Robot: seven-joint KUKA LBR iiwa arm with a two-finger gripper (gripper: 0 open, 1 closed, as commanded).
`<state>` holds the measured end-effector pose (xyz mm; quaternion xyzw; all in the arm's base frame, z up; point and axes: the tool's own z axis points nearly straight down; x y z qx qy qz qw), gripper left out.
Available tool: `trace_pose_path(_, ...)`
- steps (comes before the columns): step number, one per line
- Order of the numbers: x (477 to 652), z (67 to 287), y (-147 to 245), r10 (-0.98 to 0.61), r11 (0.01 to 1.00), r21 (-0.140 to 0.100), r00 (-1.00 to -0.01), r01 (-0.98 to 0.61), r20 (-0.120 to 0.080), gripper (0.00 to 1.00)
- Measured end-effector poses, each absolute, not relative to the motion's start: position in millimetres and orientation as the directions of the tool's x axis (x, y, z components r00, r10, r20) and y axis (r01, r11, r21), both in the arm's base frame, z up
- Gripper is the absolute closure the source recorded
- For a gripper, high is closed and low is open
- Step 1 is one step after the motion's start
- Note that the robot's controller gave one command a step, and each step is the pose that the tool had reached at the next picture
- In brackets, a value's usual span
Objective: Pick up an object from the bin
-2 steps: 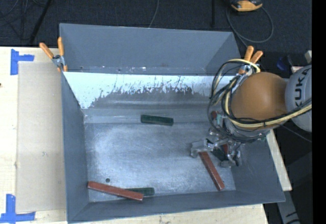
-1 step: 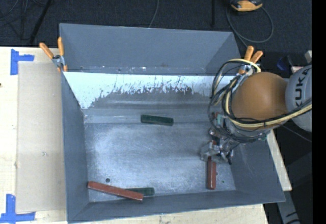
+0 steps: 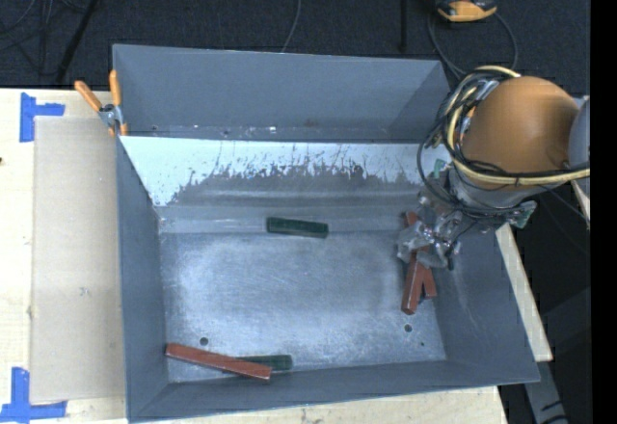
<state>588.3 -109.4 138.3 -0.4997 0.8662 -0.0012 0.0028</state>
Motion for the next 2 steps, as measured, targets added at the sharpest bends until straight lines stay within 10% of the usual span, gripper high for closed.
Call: trace_pose_path(2,586.4,135.9,-110.1,-0.862,0.507,0.002,-0.507,-0.862,-0.002,1.0)
